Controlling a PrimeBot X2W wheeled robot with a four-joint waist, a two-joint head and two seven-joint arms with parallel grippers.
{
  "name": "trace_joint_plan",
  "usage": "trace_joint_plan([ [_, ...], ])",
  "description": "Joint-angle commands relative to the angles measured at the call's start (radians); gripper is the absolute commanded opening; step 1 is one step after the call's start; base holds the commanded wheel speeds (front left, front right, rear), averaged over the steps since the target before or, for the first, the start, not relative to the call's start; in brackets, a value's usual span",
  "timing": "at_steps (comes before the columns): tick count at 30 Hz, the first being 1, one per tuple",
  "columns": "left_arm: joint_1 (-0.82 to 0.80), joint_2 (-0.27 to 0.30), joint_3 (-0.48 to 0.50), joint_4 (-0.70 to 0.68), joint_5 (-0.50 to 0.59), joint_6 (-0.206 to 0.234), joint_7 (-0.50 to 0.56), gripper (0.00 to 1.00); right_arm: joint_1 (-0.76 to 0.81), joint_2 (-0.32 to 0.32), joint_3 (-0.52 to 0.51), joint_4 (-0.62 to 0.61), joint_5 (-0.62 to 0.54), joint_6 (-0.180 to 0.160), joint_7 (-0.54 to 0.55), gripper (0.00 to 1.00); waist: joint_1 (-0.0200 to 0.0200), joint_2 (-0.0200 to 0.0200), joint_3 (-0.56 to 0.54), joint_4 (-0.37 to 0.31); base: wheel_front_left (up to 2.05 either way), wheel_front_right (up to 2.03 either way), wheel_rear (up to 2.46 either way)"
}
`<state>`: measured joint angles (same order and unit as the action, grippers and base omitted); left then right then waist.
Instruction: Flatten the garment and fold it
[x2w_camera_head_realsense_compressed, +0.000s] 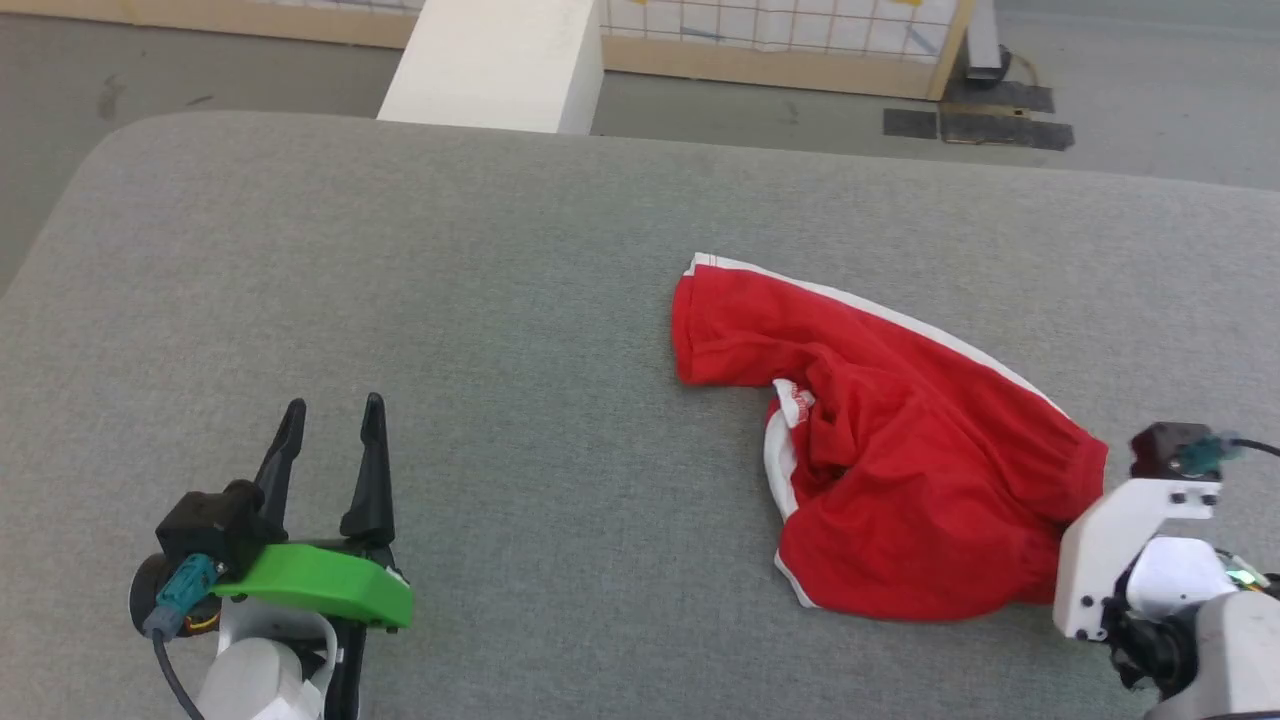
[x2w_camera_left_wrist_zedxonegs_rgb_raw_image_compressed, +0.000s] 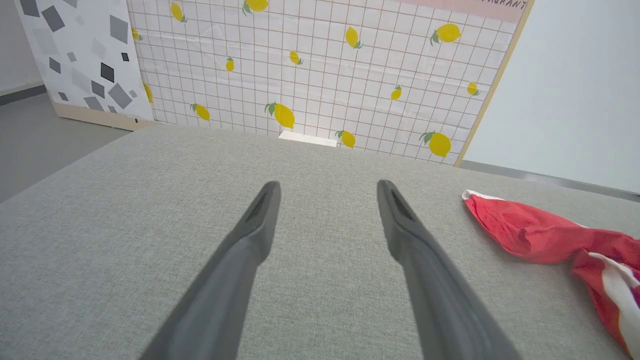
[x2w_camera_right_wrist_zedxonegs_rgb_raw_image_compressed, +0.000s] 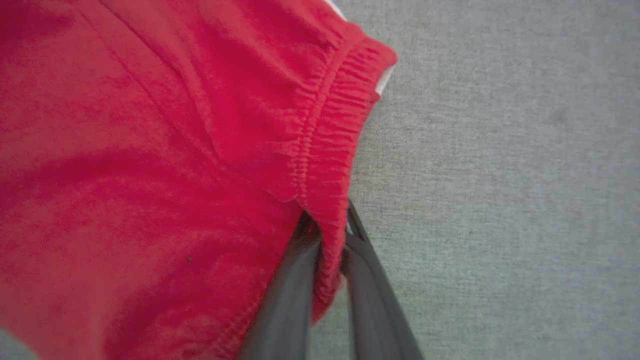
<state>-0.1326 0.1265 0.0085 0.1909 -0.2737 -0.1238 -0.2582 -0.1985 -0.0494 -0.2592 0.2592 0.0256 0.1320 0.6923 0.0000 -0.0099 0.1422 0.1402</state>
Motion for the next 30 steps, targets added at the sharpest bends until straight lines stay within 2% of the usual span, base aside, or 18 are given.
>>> trace_joint_plan([
  [1,0.012,0.007,-0.002,0.005,-0.001,-0.006,-0.004,1.00,0.001,-0.001,-0.009,-0.018,0.019,-0.001,-0.025,1.00,0.0000,0.0099,-0.001,-0.007,0.00,0.00,0.00],
  [7,0.014,0.019,-0.008,0.020,-0.004,-0.006,-0.004,1.00,0.006,-0.001,-0.086,-0.075,0.159,-0.001,-0.231,1.00,0.0000,0.0099,-0.010,-0.015,0.00,0.00,0.00],
  [8,0.016,0.021,-0.009,0.023,-0.004,-0.006,-0.004,1.00,0.021,-0.001,-0.104,-0.092,0.197,-0.001,-0.296,1.00,0.0000,0.0099,-0.015,-0.018,0.00,0.00,0.00],
  [13,-0.003,0.031,-0.021,0.041,-0.029,-0.006,0.013,1.00,0.083,-0.001,-0.097,-0.129,0.265,-0.001,-0.421,1.00,0.0000,0.0099,-0.014,-0.054,0.00,0.00,0.00],
  [17,-0.130,0.050,-0.048,0.084,-0.120,-0.007,0.152,1.00,0.098,-0.001,-0.051,-0.131,0.298,-0.001,-0.460,1.00,0.0000,0.0099,0.017,-0.113,0.00,0.00,0.00],
  [20,-0.252,0.061,-0.072,0.132,-0.165,-0.007,0.304,1.00,0.093,-0.001,-0.024,-0.130,0.303,-0.001,-0.472,1.00,0.0000,0.0099,0.048,-0.161,0.00,0.00,0.00],
  [26,-0.461,0.047,-0.161,0.254,-0.196,-0.001,0.637,1.00,0.093,-0.001,0.002,-0.110,0.318,-0.001,-0.490,1.00,0.0000,0.0099,0.108,-0.245,0.00,0.00,0.00],
  [30,-0.529,0.036,-0.221,0.297,-0.193,0.000,0.795,1.00,0.099,-0.001,0.008,-0.089,0.329,-0.001,-0.512,1.00,0.0000,0.0099,0.145,-0.289,0.00,0.00,0.00],
])
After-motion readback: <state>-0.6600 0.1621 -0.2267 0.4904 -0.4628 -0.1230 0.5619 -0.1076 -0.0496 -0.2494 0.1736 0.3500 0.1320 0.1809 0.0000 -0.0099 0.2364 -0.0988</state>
